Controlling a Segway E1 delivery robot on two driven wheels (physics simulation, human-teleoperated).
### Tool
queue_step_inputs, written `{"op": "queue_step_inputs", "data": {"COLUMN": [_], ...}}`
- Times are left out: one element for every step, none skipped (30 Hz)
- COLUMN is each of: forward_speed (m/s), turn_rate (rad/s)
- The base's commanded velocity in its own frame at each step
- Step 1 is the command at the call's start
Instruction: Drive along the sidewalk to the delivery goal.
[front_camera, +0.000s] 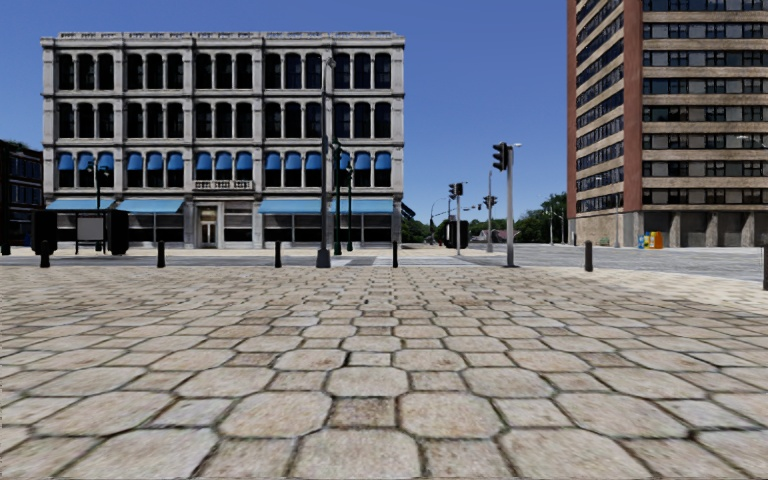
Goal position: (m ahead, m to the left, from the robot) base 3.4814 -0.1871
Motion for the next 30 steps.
{"op": "queue_step_inputs", "data": {"forward_speed": [2.0, 2.0, 2.0, 2.0, 2.0, 2.0, 2.0, 2.0, 2.0, 2.0, 2.0, 2.0, 2.0, 2.0, 2.0, 2.0, 2.0, 2.0, 2.0, 2.0, 2.0, 2.0, 2.0, 2.0, 2.0, 2.0, 2.0, 2.0, 2.0, 2.0], "turn_rate": [0.0, 0.0, 0.0, 0.0, 0.0, 0.0, 0.0, 0.0, 0.0, 0.0, 0.0, 0.0, 0.0, 0.0, 0.0, 0.0, 0.0, 0.0, 0.0, 0.0, 0.0, 0.0, 0.0, 0.0, 0.0, 0.0, 0.0, 0.0, 0.0, 0.0]}}
